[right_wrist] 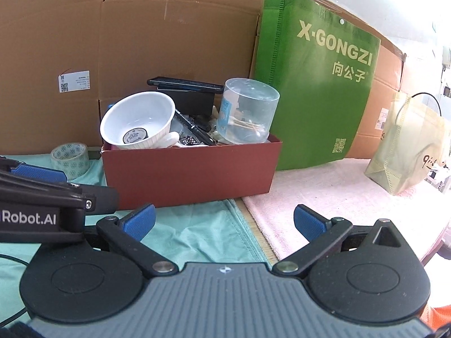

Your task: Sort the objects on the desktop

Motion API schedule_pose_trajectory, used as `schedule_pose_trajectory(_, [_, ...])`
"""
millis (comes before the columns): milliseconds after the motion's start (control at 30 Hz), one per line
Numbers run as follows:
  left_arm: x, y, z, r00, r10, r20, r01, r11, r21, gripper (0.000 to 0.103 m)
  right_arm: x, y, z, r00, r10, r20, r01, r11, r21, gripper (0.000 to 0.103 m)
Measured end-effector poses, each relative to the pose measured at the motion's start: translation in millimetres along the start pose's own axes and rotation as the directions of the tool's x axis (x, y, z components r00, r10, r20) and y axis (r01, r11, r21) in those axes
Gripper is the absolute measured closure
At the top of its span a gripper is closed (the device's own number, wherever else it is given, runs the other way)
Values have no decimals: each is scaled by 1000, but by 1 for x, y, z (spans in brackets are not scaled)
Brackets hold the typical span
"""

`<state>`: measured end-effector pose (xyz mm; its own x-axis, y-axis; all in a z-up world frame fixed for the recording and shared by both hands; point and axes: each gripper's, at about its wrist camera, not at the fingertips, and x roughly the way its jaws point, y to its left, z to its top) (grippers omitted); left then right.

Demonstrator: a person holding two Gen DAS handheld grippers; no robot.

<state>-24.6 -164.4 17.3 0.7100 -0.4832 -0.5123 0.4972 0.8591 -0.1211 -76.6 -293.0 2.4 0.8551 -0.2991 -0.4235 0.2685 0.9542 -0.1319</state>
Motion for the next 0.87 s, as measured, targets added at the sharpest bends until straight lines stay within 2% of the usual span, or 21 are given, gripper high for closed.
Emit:
schedule_pose_trajectory(367, [-7,-8,-1,1000,31,0,-31,999,24,12,-6,-5,-1,1000,6,-2,-6,1000,-8,2])
schedule_pose_trajectory(867, [-4,-9,2,1000,31,1,-31,999,33,12,1,-5,1,1000,8,-13,-8,1000,2,2])
